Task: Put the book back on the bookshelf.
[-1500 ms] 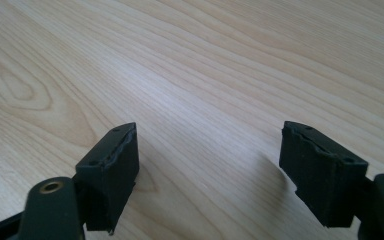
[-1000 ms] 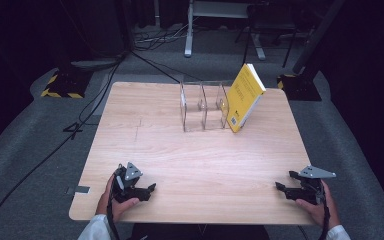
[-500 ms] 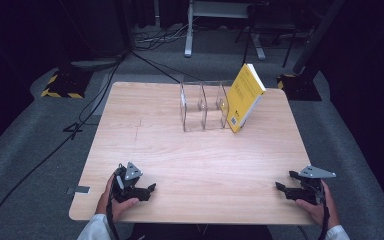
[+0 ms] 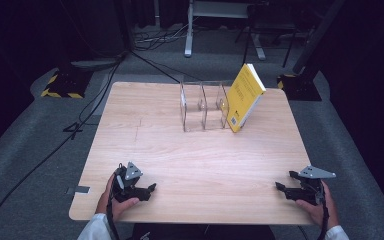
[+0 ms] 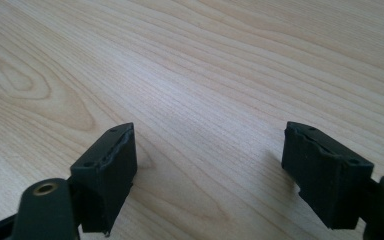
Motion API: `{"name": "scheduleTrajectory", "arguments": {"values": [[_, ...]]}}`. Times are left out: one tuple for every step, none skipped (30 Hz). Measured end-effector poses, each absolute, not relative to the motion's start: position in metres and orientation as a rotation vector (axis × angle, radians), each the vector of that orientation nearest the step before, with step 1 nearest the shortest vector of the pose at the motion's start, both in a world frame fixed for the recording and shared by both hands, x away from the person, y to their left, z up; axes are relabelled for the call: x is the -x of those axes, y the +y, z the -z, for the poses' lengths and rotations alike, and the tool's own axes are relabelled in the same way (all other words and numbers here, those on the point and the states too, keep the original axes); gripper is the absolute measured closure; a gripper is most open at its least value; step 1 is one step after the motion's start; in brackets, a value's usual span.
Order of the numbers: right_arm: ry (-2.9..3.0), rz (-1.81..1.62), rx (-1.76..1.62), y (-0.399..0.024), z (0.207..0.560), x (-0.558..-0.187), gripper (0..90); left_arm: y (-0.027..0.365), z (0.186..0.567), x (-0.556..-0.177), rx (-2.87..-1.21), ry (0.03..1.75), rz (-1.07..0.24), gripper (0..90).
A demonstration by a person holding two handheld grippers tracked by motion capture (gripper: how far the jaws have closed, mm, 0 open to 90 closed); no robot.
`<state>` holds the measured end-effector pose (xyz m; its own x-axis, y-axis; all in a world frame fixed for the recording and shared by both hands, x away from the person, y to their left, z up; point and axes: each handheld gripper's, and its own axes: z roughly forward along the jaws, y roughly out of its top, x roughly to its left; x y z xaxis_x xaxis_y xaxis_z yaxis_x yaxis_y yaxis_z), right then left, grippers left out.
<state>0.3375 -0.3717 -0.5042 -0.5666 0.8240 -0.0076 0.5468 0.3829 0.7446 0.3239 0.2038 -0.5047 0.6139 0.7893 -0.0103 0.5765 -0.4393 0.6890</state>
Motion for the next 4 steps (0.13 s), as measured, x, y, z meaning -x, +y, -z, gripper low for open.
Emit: {"name": "scheduleTrajectory", "arguments": {"values": [[2.269, -1.007, -1.186, -0.3715, 0.5042, -0.3373, 22.4, 0.2039, 0.5044, -0.3241, -2.178, 1.068, -0.412, 14.8], [2.267, -1.006, -1.186, -0.3714, 0.5042, -0.3371, 22.4, 0.2037, 0.5043, -0.3241, -2.178, 1.072, -0.409, 14.8], [2.267, -1.006, -1.185, -0.3713, 0.5042, -0.3371, 22.4, 0.2036, 0.5043, -0.3242, -2.178, 1.072, -0.41, 14.7], [2.267, -1.005, -1.185, -0.3714, 0.5042, -0.3371, 22.5, 0.2036, 0.5043, -0.3243, -2.178, 1.072, -0.41, 14.7]]}}
